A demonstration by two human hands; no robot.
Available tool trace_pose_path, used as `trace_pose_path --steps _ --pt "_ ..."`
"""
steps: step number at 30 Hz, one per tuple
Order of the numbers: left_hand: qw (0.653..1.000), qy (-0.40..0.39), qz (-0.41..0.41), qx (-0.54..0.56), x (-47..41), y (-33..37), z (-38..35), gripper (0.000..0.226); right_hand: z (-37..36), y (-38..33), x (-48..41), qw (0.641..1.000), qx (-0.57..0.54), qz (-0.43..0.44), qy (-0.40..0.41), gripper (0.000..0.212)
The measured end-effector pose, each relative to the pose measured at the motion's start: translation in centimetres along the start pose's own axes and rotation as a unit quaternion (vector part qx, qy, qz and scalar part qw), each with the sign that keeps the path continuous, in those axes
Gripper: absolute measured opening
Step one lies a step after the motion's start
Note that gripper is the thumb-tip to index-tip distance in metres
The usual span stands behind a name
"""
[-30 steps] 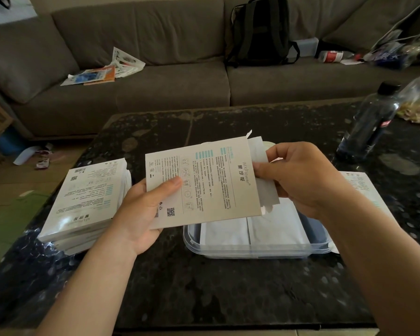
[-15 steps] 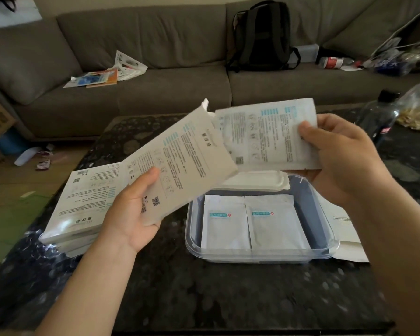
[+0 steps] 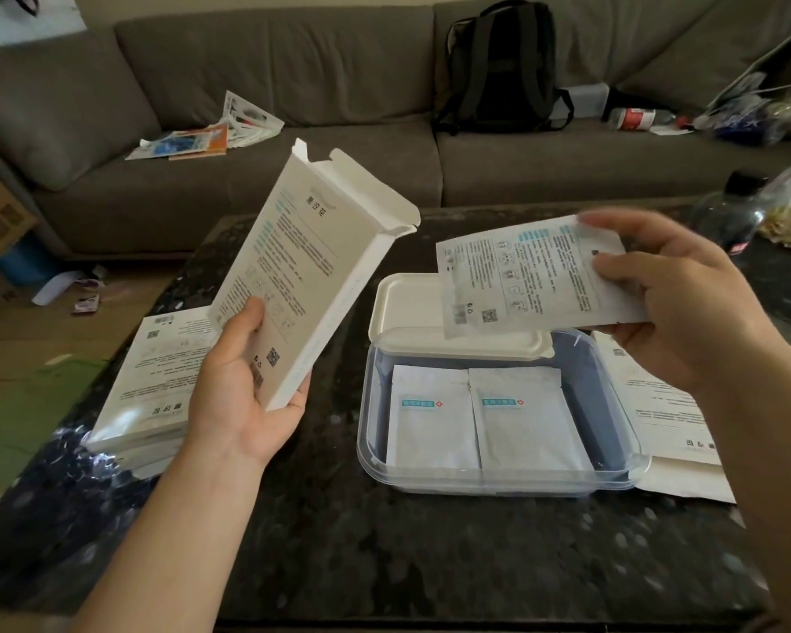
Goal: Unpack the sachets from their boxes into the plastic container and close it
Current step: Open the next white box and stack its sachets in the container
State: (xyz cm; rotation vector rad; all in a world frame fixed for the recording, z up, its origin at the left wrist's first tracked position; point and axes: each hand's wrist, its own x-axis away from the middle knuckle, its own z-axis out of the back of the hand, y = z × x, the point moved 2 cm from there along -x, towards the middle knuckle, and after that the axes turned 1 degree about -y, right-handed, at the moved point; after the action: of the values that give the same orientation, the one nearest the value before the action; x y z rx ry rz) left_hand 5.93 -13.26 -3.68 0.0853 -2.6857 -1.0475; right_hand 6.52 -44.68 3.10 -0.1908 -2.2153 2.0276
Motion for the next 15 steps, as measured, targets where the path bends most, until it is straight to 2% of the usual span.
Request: trace_pose_path --steps 4,6,7,10,15 --pt "1.000 -0.005 0.004 -0.003 0.0 0.0 -0.1 0.033 -0.3 0.1 0.7 0.990 -0.022 -0.058 -0.130 0.052" --pt "1.000 -0.007 0.010 -0.004 -0.1 -0.1 -0.1 0.034 -0.3 0.0 0.6 0.984 0.025 -0.059 -0.164 0.057" --pt "1.000 -0.010 0.013 -0.003 -0.1 -0.1 0.0 0.035 -0.2 0.0 0.6 0.982 0.073 -0.040 -0.169 0.053" --pt "1.000 -0.022 0.018 -0.005 -0.2 -0.2 0.0 0.039 -0.1 0.2 0.3 0.965 0.206 0.051 -0.157 0.022" --pt "0.999 -0.040 0.020 -0.021 -0.2 -0.4 -0.2 0.050 -1.1 0.5 0.0 0.905 0.385 0.166 -0.072 0.008"
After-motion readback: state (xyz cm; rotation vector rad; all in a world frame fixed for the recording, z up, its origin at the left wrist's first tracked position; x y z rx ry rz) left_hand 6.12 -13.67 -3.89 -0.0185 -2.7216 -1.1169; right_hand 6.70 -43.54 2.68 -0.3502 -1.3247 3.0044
